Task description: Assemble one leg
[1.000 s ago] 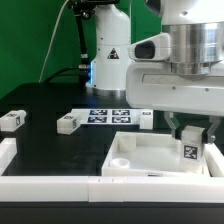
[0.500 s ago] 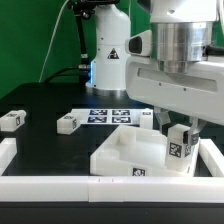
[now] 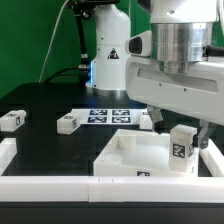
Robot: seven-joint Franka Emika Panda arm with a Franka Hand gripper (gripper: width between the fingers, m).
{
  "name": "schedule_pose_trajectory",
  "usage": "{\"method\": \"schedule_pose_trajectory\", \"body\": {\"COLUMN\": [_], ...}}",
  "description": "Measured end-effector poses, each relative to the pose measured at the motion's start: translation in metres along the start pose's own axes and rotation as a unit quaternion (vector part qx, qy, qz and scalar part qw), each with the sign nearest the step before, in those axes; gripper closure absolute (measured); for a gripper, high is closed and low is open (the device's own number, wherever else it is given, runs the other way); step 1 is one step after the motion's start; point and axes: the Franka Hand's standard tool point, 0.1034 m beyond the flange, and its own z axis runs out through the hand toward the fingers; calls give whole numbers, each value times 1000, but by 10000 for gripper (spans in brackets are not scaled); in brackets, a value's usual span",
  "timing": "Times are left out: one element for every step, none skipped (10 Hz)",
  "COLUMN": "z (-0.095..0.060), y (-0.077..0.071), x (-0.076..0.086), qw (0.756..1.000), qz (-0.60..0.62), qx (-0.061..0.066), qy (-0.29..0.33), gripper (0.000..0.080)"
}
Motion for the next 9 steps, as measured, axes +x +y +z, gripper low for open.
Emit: {"method": "schedule_pose_trajectory", "body": {"z": [0, 0, 0, 0, 0, 0, 0, 0, 0], "y": [0, 0, 0, 0, 0, 0, 0, 0, 0], "x": [0, 0, 0, 0, 0, 0, 0, 0, 0], "qw": [1000, 1000, 1000, 1000, 1000, 1000, 1000, 1000, 1000], "qz": [0, 0, 0, 0, 0, 0, 0, 0, 0], "qx": [0, 0, 0, 0, 0, 0, 0, 0, 0], "qy": [0, 0, 0, 0, 0, 0, 0, 0, 0], "gripper": [151, 150, 150, 150, 150, 150, 150, 150, 150]}}
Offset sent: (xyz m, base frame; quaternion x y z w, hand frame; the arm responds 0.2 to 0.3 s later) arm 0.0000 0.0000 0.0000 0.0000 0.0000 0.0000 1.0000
